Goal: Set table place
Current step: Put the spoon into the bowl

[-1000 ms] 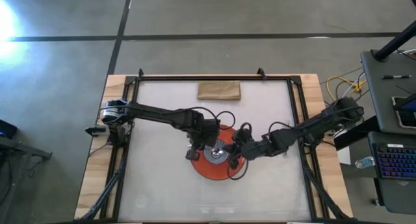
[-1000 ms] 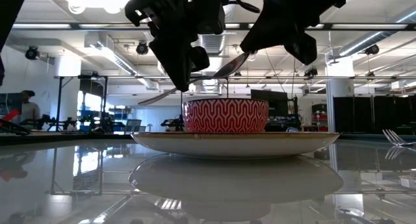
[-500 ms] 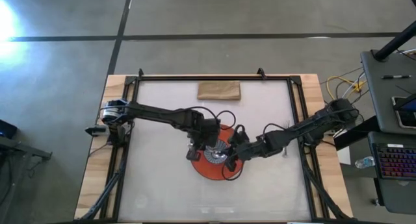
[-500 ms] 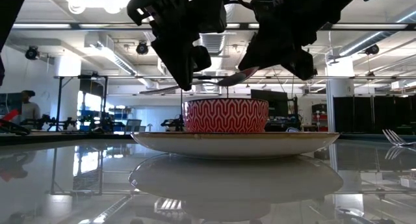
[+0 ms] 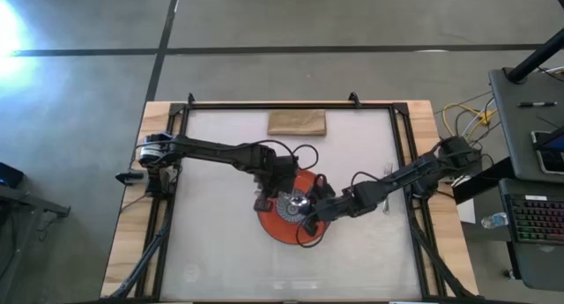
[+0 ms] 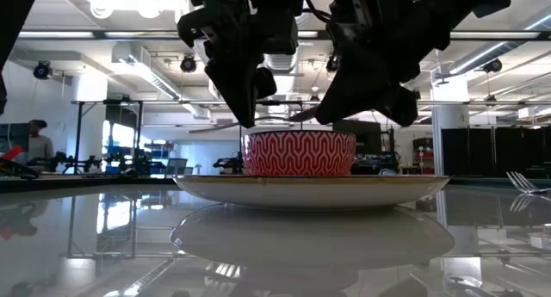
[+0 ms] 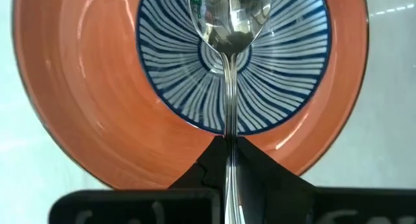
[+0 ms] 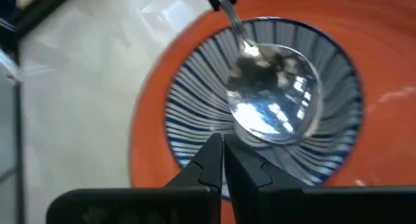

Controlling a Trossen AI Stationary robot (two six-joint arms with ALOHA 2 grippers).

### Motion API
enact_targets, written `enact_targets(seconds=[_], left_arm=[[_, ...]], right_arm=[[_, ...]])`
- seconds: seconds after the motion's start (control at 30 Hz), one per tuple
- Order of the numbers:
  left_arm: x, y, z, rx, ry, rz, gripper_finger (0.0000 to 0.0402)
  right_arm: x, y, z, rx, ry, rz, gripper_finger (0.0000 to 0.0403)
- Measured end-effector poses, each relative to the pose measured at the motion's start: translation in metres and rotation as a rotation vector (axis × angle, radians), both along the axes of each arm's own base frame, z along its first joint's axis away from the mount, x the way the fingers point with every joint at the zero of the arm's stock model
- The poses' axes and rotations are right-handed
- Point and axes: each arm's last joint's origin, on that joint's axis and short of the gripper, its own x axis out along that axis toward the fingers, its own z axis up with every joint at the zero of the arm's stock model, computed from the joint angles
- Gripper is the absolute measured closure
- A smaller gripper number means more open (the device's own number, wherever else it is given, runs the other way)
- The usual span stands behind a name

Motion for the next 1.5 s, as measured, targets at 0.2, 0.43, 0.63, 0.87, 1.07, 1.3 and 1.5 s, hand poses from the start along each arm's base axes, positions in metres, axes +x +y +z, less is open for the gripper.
enact_targets(seconds=[0.2, 0.43, 0.63, 0.87, 1.07, 1.3, 1.5], left_arm=[[-0.005, 0.0, -0.004, 0.0, 0.068, -0.001, 0.0401], [-0.004, 0.0, -0.003, -0.001, 0.052, 0.0, 0.0401], [-0.004, -0.001, -0.003, -0.005, 0.053, 0.002, 0.0401], [-0.004, -0.005, -0.003, -0.015, 0.056, 0.005, 0.0401], [-0.004, -0.009, -0.004, -0.022, 0.057, -0.004, 0.0401], [-0.003, -0.011, -0.002, -0.024, 0.05, -0.001, 0.0401], [-0.001, -0.012, -0.001, -0.034, 0.031, 0.013, 0.0398]], right_arm=[[0.001, 0.001, 0.02, 0.045, -0.116, 0.027, 0.0394], [-0.003, -0.008, 0.022, 0.027, -0.069, -0.006, 0.0394], [0.003, -0.011, 0.016, 0.037, -0.077, -0.028, 0.0394], [0.006, -0.014, 0.011, 0.035, -0.071, -0.038, 0.0394], [0.008, -0.013, 0.006, 0.031, -0.06, -0.037, 0.0394], [0.012, -0.012, -0.01, 0.048, -0.011, -0.04, 0.0394], [0.015, -0.012, -0.017, 0.061, -0.005, -0.044, 0.0394]])
